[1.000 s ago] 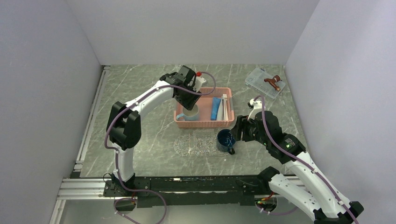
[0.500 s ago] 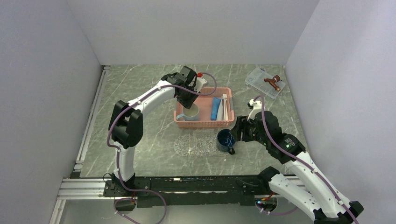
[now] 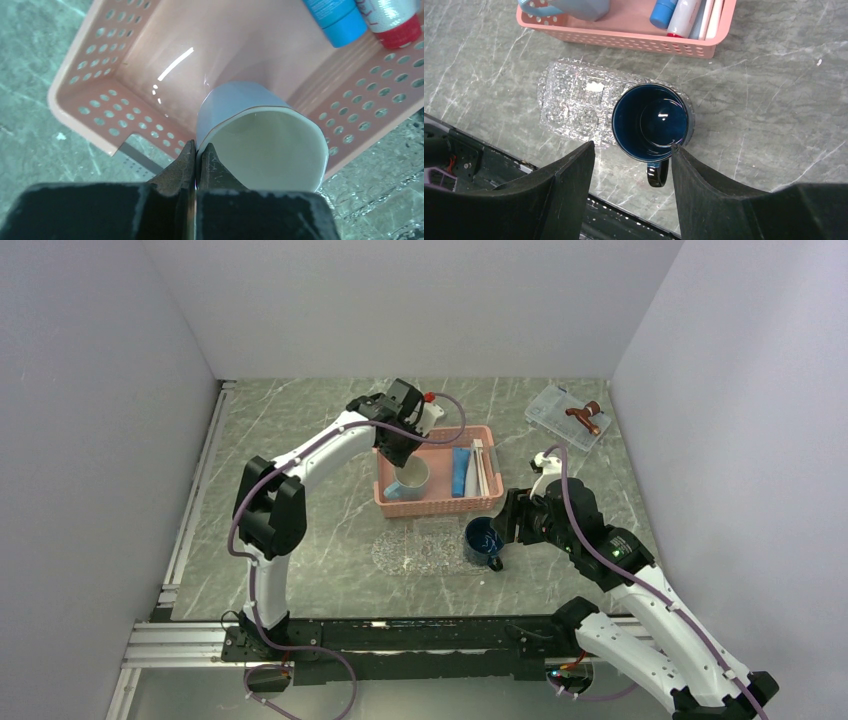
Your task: Prepare toiletry sets of a toothbrush and toothpaste on the tray
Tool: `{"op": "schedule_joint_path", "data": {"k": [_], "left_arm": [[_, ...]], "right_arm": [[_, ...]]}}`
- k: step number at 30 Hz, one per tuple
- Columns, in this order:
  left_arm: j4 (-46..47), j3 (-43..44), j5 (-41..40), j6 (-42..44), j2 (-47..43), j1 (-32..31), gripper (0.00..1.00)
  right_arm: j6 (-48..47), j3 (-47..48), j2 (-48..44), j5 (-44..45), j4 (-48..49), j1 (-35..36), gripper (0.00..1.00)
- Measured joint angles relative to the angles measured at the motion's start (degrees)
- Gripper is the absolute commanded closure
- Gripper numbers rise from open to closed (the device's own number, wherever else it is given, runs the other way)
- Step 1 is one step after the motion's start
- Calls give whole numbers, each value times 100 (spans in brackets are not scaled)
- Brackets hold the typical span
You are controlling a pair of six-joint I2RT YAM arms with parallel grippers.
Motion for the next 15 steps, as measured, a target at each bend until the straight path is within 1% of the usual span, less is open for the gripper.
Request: {"op": "schedule_joint_path", "data": {"k": [7,15], "left_arm": [[-101,107,-411,-26,-356,15,100],[-227,232,-732,-402,-1390,15,100]], "right_arm": [[68,0,-76,-2,-9,0,40],[70,17,-105,2,-118,0,40]]}}
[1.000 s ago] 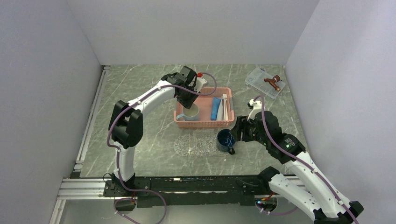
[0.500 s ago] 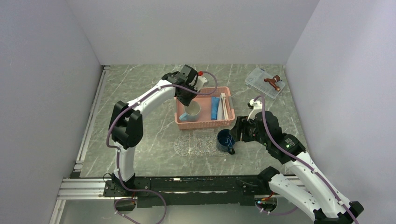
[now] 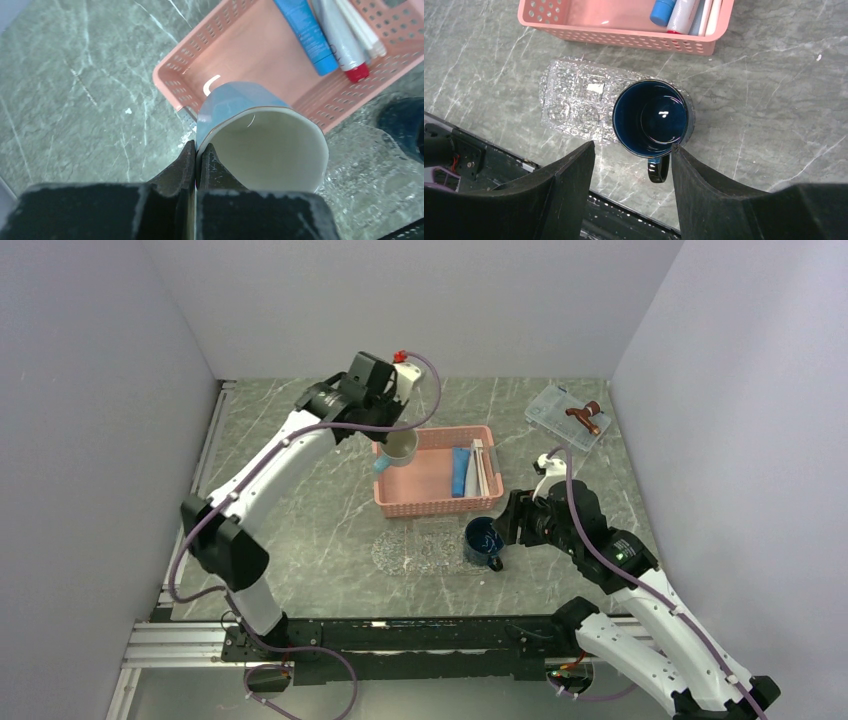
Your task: Prepare toiletry sets of a toothbrush and toothpaste on the tray
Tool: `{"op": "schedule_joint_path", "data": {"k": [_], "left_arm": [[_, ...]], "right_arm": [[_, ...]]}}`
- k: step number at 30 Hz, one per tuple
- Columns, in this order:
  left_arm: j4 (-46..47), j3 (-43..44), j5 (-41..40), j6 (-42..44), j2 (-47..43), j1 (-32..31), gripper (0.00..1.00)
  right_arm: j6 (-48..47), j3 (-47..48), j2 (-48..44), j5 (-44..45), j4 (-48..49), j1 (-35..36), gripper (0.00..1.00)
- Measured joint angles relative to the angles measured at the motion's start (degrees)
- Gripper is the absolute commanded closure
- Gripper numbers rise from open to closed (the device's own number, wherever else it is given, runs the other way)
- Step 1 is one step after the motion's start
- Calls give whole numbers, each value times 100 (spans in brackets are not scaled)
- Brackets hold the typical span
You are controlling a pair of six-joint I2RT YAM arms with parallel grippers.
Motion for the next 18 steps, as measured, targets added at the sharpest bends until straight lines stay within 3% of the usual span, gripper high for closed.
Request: {"op": "schedule_joint_path", "data": {"k": [7,18], "left_arm": [[-278,-212,-74,-597,-1088,0,100],[-850,-1502,24,-1384,-2402,-2,100]], "right_arm": [[103,7,-68,55,-9,0,40],[310,7,116,293,140,0,40]]}}
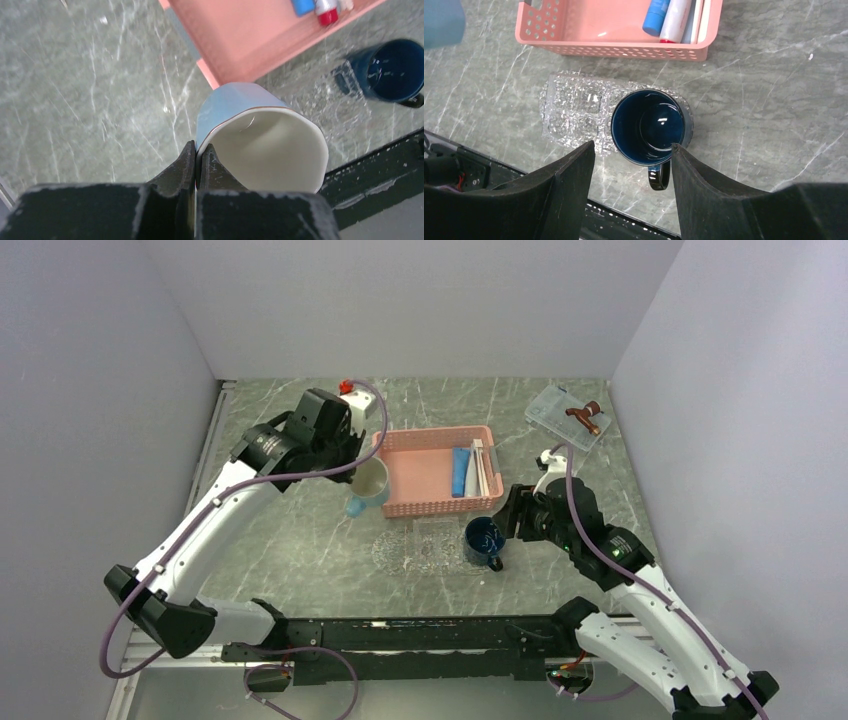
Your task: Prepare toiletry sets of a toothbrush and toothpaste on the tray
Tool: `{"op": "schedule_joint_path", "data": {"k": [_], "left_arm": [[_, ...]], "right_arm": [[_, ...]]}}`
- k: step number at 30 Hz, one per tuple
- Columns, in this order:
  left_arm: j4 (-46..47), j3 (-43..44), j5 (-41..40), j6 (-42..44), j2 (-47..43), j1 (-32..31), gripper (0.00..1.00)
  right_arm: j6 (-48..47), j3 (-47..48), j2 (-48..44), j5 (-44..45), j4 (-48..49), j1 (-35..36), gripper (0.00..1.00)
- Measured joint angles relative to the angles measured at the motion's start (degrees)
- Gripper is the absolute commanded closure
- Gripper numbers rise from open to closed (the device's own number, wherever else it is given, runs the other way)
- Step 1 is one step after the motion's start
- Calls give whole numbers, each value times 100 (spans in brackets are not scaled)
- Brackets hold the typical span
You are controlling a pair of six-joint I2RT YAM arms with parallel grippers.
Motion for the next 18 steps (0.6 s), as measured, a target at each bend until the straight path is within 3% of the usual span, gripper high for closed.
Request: {"op": "schedule_joint_path", "data": {"k": [18], "left_arm": [[326,-2087,361,-660,-544,-120,100]], "right_arm": [[63,-61,444,212,205,0,40]]}}
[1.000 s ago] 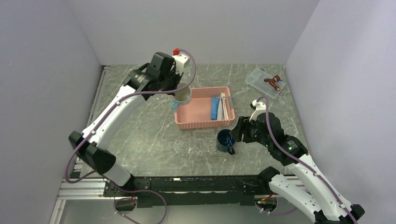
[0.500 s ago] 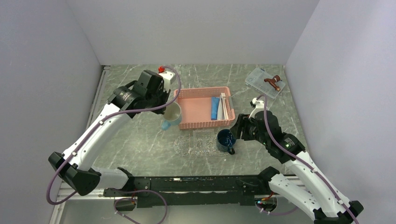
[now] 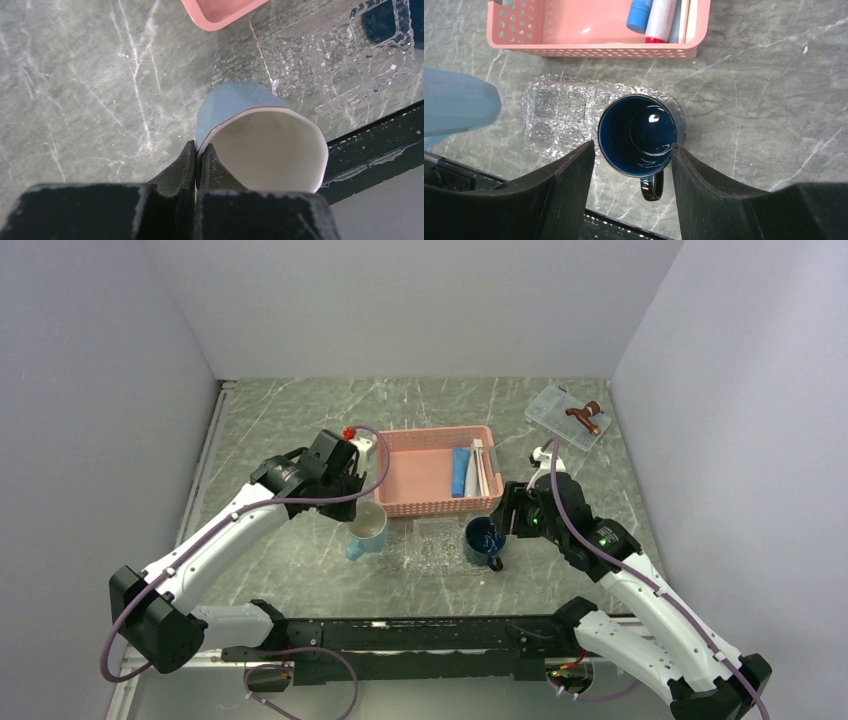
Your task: Prepare toiletry sets of a toothbrush and toothpaste on the tray
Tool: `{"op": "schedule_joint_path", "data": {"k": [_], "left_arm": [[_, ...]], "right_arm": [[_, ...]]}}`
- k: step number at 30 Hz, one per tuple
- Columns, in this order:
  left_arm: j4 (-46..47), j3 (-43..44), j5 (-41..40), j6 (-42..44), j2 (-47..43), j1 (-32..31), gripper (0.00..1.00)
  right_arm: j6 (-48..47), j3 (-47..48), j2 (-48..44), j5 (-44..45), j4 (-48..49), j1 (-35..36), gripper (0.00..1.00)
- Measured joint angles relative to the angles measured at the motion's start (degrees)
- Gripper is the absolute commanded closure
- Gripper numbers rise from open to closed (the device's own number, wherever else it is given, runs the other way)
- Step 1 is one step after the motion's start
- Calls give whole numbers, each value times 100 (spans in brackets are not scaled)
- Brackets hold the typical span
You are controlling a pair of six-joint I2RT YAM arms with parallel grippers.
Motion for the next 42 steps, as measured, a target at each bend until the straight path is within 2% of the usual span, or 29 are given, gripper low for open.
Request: {"op": "schedule_joint_path", "data": {"k": [17,42], "left_arm": [[1010,-431,181,-284,601,-179,100],[1440,-728,192,-428,992,-393,100]], "right_arm": [[74,-201,2,96,63,0,39],[138,-369,4,90,186,0,39]]}}
